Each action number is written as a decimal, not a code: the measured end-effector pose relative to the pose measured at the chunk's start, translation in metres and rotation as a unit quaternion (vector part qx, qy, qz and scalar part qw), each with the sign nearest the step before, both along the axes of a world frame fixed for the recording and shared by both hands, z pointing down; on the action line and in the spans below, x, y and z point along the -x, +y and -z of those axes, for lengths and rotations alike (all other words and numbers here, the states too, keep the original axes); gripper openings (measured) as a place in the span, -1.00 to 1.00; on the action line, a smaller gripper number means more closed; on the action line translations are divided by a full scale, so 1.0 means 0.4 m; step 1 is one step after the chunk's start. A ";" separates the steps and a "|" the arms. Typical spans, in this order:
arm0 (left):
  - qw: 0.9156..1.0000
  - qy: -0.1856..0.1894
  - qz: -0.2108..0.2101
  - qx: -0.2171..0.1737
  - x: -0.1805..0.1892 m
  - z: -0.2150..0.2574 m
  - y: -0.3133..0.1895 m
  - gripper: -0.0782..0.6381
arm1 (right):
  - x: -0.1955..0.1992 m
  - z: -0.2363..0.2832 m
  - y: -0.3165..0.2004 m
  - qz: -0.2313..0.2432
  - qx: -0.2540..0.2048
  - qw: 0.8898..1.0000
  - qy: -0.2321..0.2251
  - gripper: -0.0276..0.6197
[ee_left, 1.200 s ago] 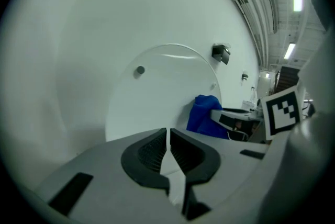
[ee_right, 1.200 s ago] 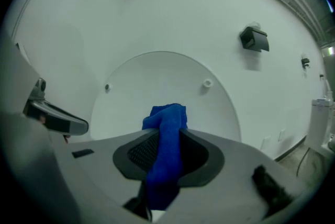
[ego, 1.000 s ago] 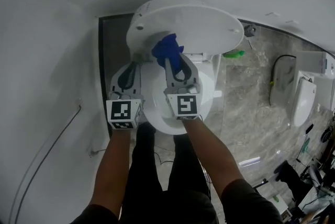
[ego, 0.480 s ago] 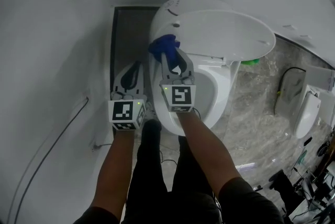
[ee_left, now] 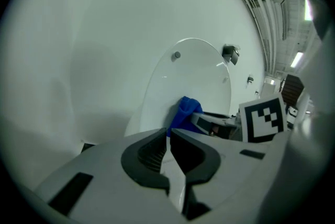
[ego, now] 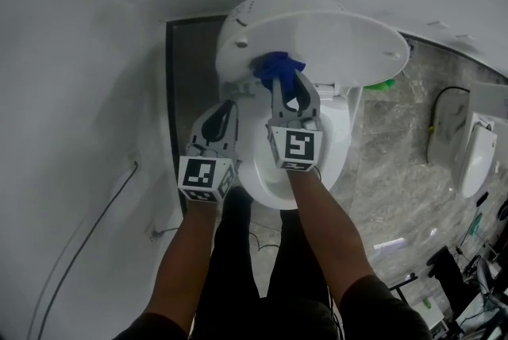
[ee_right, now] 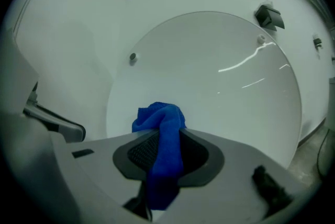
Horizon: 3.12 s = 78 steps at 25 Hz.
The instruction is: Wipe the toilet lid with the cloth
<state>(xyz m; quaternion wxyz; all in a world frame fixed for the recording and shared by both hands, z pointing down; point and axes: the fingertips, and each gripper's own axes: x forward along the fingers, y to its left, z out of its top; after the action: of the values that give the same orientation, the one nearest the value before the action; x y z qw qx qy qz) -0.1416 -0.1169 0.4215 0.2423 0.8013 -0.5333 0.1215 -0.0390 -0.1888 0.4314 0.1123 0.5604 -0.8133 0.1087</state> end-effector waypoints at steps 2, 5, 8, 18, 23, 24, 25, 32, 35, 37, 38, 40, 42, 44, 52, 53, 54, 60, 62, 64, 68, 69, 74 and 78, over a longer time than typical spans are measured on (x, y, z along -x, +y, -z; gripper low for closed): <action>1.000 0.003 -0.012 0.002 -0.034 -0.005 -0.006 -0.69 | -0.056 0.003 -0.008 -0.022 -0.005 1.000 0.003 -0.62; 0.999 0.013 -0.031 -0.001 -0.091 -0.007 -0.016 -0.69 | -0.149 -0.005 -0.011 -0.058 -0.006 0.998 0.012 -0.62; 0.998 0.025 -0.052 -0.004 -0.149 -0.006 -0.022 -0.69 | -0.232 -0.005 -0.008 -0.088 -0.006 0.996 0.015 -0.62; 0.996 0.004 -0.092 0.010 -0.287 -0.046 -0.014 -0.69 | -0.466 -0.003 0.023 -0.156 -0.014 0.987 0.040 -0.62; 0.996 0.008 -0.085 0.009 -0.289 -0.066 0.000 -0.69 | -0.447 -0.016 0.049 -0.135 -0.012 0.990 0.043 -0.62; 0.997 0.007 -0.080 0.009 -0.281 -0.068 0.003 -0.69 | -0.425 -0.022 0.054 -0.124 -0.009 0.991 0.041 -0.62; 0.997 0.006 -0.074 0.010 -0.269 -0.072 0.007 -0.69 | -0.396 -0.029 0.059 -0.110 -0.006 0.993 0.039 -0.62; 0.999 -0.035 0.008 0.032 -0.091 -0.126 0.029 -0.69 | -0.110 -0.079 0.090 0.003 0.012 1.000 0.015 -0.62; 0.998 -0.042 0.042 0.034 -0.009 -0.137 0.035 -0.70 | 0.007 -0.100 0.109 0.039 0.023 0.999 -0.009 -0.62; 0.997 -0.042 0.057 0.034 0.031 -0.142 0.043 -0.70 | 0.070 -0.118 0.121 0.058 0.034 0.998 -0.020 -0.62; 0.997 -0.041 0.062 0.035 0.047 -0.145 0.048 -0.70 | 0.097 -0.130 0.124 0.065 0.042 0.997 -0.024 -0.62; 0.996 -0.037 0.072 0.038 0.074 -0.155 0.058 -0.70 | 0.140 -0.159 0.123 0.074 0.060 0.995 -0.030 -0.62; 0.996 -0.033 0.077 0.042 0.089 -0.168 0.069 -0.70 | 0.170 -0.186 0.113 0.080 0.076 0.993 -0.033 -0.62; 0.996 -0.031 0.076 0.045 0.090 -0.178 0.077 -0.70 | 0.182 -0.208 0.099 0.081 0.086 0.993 -0.030 -0.62; 0.997 -0.028 0.047 0.052 0.039 -0.191 0.074 -0.70 | 0.100 -0.243 0.068 0.044 0.103 0.994 -0.018 -0.62; 0.997 -0.027 0.042 0.051 0.025 -0.192 0.070 -0.70 | 0.076 -0.248 0.068 0.034 0.105 0.994 -0.018 -0.62; 0.998 -0.026 0.035 0.051 0.011 -0.192 0.066 -0.70 | 0.052 -0.254 0.067 0.023 0.107 0.994 -0.017 -0.62; 0.999 -0.032 -0.007 0.040 -0.090 -0.190 0.042 -0.70 | -0.093 -0.277 0.044 -0.027 0.103 0.994 -0.007 -0.62; 0.999 -0.033 -0.020 0.036 -0.122 -0.185 0.041 -0.70 | -0.127 -0.280 0.041 -0.035 0.101 0.994 -0.002 -0.62; 0.999 -0.030 -0.027 0.036 -0.150 -0.183 0.042 -0.70 | -0.168 -0.289 0.046 -0.049 0.105 0.993 0.003 -0.62; 0.998 -0.024 -0.038 0.039 -0.188 -0.181 0.043 -0.70 | -0.277 -0.301 0.046 -0.102 0.113 0.988 0.002 -0.62; 0.998 -0.024 -0.042 0.040 -0.198 -0.180 0.046 -0.70 | -0.305 -0.302 0.047 -0.111 0.113 0.987 0.003 -0.62; 0.997 -0.021 -0.060 0.046 -0.250 -0.183 0.066 -0.70 | -0.411 -0.312 0.052 -0.134 0.108 0.985 0.013 -0.62; 0.996 -0.022 -0.073 0.045 -0.284 -0.175 0.080 -0.70 | -0.440 -0.315 0.063 -0.132 0.117 0.984 0.026 -0.62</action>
<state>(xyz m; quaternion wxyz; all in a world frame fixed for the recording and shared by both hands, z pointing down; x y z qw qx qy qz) -0.0280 -0.0850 0.4916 0.2562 0.8236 -0.4727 0.1805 0.1372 -0.1636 0.5573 0.1826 0.6486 -0.7105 0.2028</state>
